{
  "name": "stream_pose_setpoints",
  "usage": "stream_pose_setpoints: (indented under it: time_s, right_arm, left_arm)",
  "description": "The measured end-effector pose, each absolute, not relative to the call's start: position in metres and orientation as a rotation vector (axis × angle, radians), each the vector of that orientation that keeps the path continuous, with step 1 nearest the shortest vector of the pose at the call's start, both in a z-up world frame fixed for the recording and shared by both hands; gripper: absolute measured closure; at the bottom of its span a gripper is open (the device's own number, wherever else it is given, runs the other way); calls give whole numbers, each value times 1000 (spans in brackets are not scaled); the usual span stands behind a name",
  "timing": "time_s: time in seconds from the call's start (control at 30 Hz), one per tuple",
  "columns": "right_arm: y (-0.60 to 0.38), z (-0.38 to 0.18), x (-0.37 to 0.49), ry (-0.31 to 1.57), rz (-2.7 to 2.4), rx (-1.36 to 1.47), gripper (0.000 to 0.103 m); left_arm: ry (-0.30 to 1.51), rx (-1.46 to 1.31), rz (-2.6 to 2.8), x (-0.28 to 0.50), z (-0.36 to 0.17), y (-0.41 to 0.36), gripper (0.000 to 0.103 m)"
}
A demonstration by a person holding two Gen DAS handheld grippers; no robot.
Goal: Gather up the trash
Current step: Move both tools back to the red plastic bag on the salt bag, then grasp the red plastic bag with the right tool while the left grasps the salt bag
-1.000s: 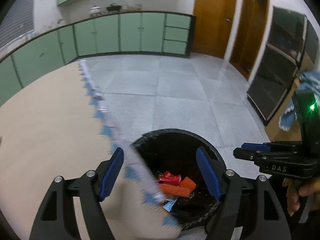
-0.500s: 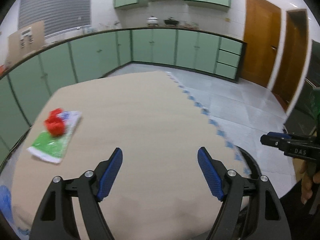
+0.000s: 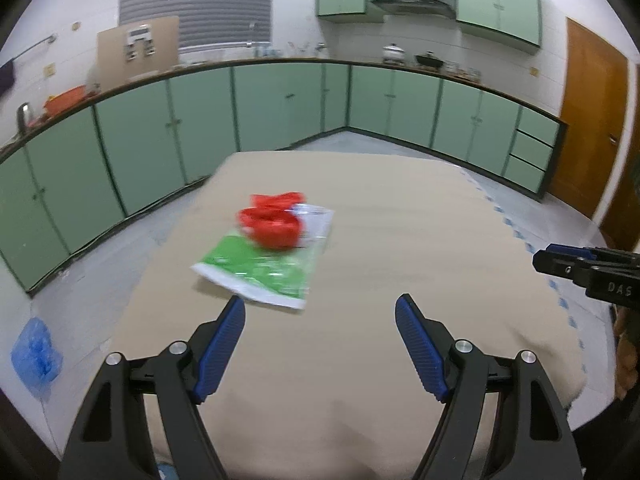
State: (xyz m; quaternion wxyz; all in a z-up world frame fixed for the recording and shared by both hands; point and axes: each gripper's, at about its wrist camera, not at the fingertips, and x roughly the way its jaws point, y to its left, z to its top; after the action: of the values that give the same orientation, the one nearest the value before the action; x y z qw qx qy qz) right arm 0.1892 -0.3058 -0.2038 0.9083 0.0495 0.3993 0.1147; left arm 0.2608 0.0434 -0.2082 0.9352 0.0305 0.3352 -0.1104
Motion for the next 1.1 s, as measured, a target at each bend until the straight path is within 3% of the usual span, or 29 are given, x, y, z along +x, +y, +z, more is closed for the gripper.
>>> stream_pose_setpoints:
  time_s: [0.47, 0.67, 0.8, 1.1]
  right_arm:
    - [-202, -212, 258, 825, 366, 53, 60]
    - [-164, -225, 291, 824, 406, 31, 60]
    - [-147, -235, 312, 829, 409, 31, 60]
    - [-129, -245, 343, 840, 413, 45, 56]
  left_arm:
    - [695, 27, -154, 309, -226, 129, 27]
    - [690, 18, -173, 330, -237, 143, 30]
    - [698, 23, -196, 342, -245, 145, 39]
    - [702, 52, -222, 373, -249, 151, 39]
